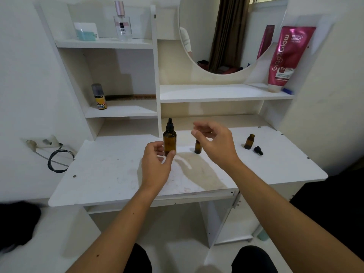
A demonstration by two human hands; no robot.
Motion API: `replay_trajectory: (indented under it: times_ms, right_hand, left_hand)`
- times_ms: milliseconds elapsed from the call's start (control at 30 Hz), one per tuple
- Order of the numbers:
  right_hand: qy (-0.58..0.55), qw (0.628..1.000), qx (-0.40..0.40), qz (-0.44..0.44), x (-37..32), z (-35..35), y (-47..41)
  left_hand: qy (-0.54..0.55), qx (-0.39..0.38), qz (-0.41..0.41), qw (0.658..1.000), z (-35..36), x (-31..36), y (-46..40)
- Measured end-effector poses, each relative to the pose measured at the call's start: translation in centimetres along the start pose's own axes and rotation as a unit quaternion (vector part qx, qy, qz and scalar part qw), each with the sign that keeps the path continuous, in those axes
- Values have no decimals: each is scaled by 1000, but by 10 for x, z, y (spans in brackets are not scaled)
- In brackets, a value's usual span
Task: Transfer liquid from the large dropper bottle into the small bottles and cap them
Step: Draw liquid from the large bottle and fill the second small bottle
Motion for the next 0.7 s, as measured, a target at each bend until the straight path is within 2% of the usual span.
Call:
replay_trajectory:
  times_ms: [167, 400, 567, 700]
  right_hand:
    - [29, 998, 34, 49, 50, -53, 28]
    - [82, 979, 67, 172, 122, -97, 53]
    - [92, 970, 32, 220, 138, -87, 44]
    - [140, 964, 7, 225, 140, -74, 32]
  left_hand:
    - [31, -70, 34, 996, 38, 25, 20]
    - [42, -177, 66, 981, 108, 48, 28]
    - [48, -203, 56, 977, 136, 50, 18]
    - [46, -209, 52, 975, 152, 50, 10]
Point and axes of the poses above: each hand's wrist, its own y-axis away from the middle knuckle, its own z-axis out of the palm, x = y × z, the point moved 8 cm from there along -y, towards the middle knuckle, and after that the axes turned 4 degrees about z, right-handed, at the moved point
